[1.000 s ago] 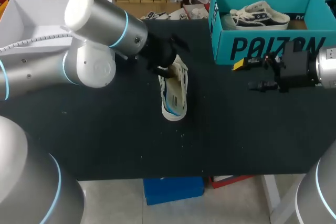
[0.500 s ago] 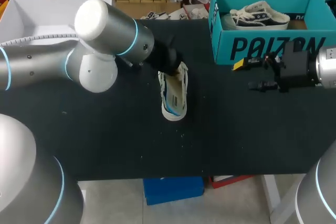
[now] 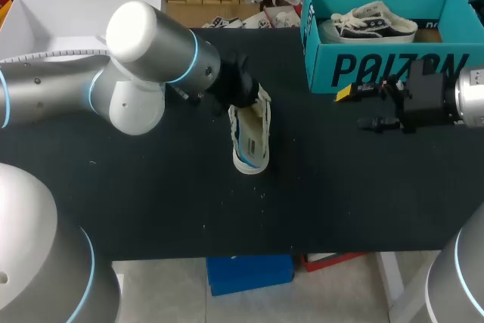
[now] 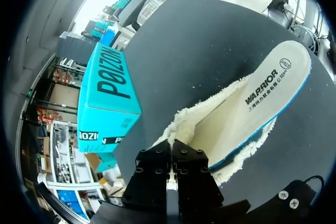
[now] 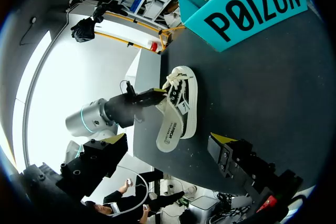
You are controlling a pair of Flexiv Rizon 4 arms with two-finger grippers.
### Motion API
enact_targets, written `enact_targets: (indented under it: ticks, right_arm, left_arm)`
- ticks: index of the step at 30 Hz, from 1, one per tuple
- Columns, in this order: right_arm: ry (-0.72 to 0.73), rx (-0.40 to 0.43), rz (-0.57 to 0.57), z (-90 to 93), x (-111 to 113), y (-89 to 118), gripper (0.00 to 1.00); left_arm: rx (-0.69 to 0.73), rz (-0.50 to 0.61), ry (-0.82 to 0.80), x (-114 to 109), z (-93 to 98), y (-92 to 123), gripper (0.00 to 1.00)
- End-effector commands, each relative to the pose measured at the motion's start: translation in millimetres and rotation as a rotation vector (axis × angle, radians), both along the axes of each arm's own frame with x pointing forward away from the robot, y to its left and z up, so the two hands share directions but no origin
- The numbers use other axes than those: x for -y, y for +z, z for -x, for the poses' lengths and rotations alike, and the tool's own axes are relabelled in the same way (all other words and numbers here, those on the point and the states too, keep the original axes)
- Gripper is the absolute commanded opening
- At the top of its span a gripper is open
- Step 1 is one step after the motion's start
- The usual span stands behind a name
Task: Take the shoe out of the shoebox, open the shoe tongue, remove and reinsert the insole, then place the shoe into the shoebox
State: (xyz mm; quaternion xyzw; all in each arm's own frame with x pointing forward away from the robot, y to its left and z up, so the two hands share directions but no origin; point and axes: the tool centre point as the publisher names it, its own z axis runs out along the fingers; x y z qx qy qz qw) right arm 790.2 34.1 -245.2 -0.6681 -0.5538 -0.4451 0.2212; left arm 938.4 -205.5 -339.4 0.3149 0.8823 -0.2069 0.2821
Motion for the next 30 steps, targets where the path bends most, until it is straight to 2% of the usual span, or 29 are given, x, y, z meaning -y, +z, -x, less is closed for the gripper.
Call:
enact_targets:
  ticks: [1,30]
  right_arm:
    - [0.001,-0.002,0.001,-1.1,-1,0,1.00]
    - [0.001,-0.002,0.001,-1.1,-1,0,1.00]
  left_arm:
    - [0.000,0.006,-0.018,-2,2.1,5,0.00]
    - [0.029,0.096,-0.063,3,23.3,29,0.00]
